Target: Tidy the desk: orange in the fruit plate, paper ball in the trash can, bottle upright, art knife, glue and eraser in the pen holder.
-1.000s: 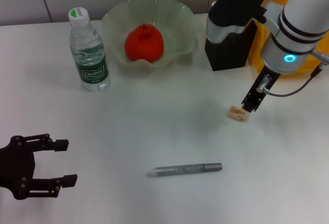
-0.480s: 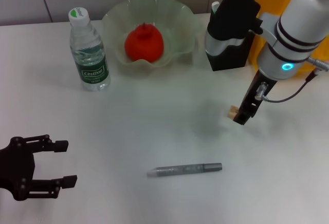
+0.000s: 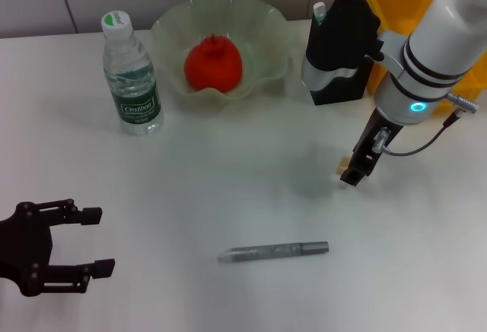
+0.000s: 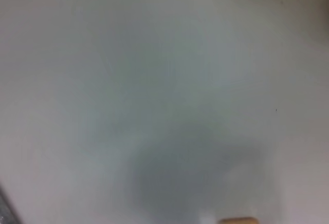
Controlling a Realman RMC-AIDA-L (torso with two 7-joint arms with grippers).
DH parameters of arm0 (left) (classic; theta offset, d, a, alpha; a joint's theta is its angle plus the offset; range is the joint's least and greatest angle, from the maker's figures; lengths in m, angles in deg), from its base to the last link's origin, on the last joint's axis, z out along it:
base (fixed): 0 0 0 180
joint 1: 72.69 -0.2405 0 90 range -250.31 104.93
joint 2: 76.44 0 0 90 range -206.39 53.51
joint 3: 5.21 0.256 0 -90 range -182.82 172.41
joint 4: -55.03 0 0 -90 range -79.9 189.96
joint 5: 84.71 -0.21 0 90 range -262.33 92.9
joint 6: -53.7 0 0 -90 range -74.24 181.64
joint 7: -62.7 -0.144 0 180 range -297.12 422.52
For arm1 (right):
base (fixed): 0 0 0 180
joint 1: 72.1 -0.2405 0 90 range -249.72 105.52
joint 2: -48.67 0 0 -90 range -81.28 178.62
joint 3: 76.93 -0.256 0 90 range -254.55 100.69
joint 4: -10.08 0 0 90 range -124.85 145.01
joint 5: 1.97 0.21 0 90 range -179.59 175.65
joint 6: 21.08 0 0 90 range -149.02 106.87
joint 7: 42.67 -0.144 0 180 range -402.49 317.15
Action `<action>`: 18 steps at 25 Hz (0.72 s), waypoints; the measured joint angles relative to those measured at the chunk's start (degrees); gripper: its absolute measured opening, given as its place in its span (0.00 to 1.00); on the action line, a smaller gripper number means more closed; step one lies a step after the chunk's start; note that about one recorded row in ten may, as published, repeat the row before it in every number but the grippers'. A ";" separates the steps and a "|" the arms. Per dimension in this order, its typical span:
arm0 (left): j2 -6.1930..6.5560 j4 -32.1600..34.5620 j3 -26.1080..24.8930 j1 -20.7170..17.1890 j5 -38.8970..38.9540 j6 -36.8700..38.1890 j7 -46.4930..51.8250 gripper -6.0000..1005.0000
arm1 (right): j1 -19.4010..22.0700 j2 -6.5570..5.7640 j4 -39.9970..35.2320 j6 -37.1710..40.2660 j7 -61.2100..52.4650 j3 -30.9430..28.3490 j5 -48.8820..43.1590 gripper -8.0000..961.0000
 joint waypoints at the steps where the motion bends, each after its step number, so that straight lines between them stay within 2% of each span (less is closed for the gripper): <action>1: 0.00 0.00 0.00 0.03 0.00 0.00 0.00 0.82 | 0.02 0.00 0.03 -0.17 0.04 0.00 0.00 0.58; 6: 0.00 0.01 -0.01 0.11 0.00 0.00 0.09 0.82 | 0.03 0.00 0.38 -0.97 0.10 0.00 0.02 0.58; 12: -0.01 0.07 -0.57 0.19 0.00 -0.01 0.12 0.82 | -0.58 -0.01 2.93 -1.69 0.17 0.00 0.90 0.41; 18: 0.00 0.09 -0.71 0.28 0.00 -0.01 0.14 0.82 | -0.62 -0.01 2.79 -1.63 0.05 -0.04 0.92 0.33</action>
